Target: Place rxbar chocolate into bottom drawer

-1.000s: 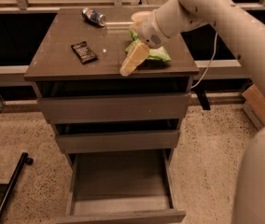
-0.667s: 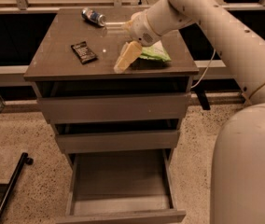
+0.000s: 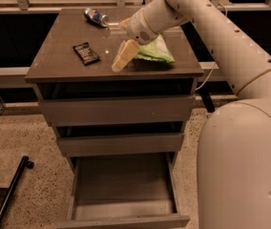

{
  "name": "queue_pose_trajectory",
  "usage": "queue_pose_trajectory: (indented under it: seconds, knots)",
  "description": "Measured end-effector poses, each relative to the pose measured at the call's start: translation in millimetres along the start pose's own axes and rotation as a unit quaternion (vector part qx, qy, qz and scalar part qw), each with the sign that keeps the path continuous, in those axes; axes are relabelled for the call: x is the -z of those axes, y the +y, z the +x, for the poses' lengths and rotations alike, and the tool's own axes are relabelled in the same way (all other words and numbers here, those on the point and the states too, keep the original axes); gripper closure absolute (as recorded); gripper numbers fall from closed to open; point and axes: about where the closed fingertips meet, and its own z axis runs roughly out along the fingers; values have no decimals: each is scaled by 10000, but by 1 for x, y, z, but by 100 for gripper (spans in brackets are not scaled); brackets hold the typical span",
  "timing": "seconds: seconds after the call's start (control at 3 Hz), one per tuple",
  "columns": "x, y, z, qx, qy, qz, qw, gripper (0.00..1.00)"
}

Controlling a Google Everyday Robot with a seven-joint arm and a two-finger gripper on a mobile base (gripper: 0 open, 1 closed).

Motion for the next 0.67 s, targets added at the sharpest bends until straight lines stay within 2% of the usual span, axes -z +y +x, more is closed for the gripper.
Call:
queue_pose_trajectory:
  seconds: [0.33,0.67]
  knots:
    - [-13,-2,1,-122,-37,74,9999,0]
    - [-40,-19,-11,-190,-334,261,9989,0]
